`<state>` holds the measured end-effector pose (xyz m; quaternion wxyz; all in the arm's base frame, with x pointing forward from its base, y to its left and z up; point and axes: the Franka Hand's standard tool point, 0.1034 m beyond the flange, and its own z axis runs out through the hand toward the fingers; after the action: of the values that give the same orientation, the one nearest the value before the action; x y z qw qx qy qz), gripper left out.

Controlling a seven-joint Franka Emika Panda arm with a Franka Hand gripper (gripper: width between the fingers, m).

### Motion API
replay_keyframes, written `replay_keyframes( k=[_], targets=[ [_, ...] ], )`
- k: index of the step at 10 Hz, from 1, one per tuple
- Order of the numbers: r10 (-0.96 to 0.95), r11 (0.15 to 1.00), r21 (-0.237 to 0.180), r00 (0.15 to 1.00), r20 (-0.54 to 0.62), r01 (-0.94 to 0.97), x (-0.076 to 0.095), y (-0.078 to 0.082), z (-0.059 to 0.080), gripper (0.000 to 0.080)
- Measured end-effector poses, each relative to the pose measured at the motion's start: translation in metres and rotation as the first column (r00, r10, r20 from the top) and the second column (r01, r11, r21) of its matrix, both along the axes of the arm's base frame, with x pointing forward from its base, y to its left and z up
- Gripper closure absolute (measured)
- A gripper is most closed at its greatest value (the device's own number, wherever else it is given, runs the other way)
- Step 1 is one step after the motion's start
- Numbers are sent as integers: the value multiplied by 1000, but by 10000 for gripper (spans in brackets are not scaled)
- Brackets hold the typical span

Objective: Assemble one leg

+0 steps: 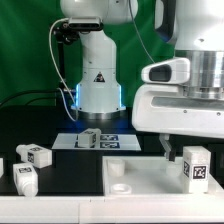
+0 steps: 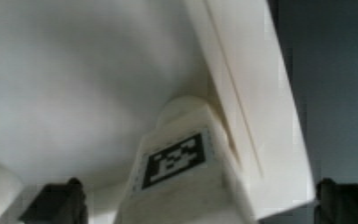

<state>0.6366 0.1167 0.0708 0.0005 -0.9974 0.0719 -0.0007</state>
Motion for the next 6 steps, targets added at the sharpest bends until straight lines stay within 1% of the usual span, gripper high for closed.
replay_keyframes(
  k=[1, 2, 3, 4, 5, 6],
  targets=[
    [-38, 999, 0, 999, 2, 38, 0, -1, 0, 151],
    [-57, 998, -1, 998, 2, 57, 0, -1, 0, 247],
    [-56, 998, -1, 998, 2, 56, 0, -1, 0, 385],
    [-83, 997, 0, 997, 2, 83, 0, -1, 0, 385],
    [-177, 984, 1, 984, 2, 177, 0, -1, 0, 514],
    [-231, 973, 2, 973, 2, 231, 0, -1, 0, 514]
  ],
)
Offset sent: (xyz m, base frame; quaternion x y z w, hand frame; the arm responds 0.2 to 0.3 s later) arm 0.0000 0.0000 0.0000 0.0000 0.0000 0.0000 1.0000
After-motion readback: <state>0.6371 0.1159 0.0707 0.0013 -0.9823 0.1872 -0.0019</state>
